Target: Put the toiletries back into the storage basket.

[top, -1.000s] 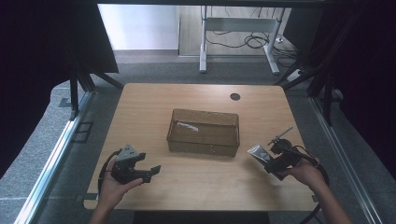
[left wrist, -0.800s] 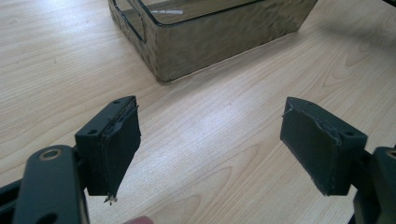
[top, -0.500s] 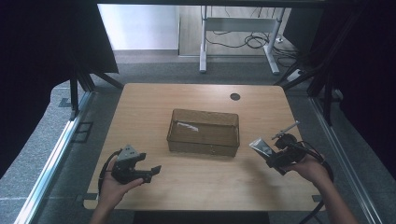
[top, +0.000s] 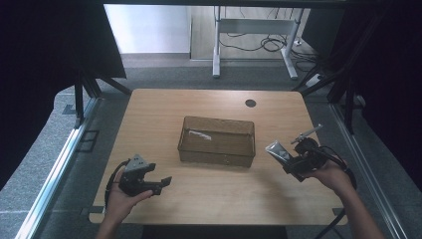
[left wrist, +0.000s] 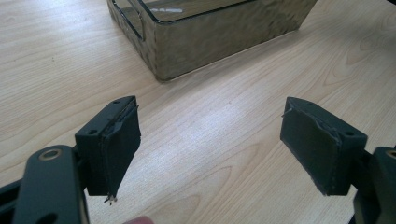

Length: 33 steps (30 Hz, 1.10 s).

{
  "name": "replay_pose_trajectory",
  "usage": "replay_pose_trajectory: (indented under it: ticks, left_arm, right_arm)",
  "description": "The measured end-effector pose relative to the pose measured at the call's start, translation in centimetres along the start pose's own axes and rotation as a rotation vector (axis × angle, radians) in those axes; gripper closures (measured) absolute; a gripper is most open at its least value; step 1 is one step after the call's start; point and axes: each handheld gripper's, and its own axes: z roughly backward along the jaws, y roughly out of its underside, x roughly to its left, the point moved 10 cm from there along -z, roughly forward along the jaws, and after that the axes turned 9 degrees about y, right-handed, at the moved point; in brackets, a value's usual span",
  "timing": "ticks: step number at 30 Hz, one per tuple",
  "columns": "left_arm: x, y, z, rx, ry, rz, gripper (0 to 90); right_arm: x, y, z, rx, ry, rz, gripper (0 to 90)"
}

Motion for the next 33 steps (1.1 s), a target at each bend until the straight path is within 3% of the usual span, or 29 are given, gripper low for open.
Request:
replay_pose_trajectory:
  ticks: [33]
  left_arm:
    - [0.0, 0.1, -0.3, 0.007, 0.002, -0.001, 20.4]
  right_arm:
    - [0.0, -2.6, 0.7, -0.068, -0.013, 0.05, 47.6]
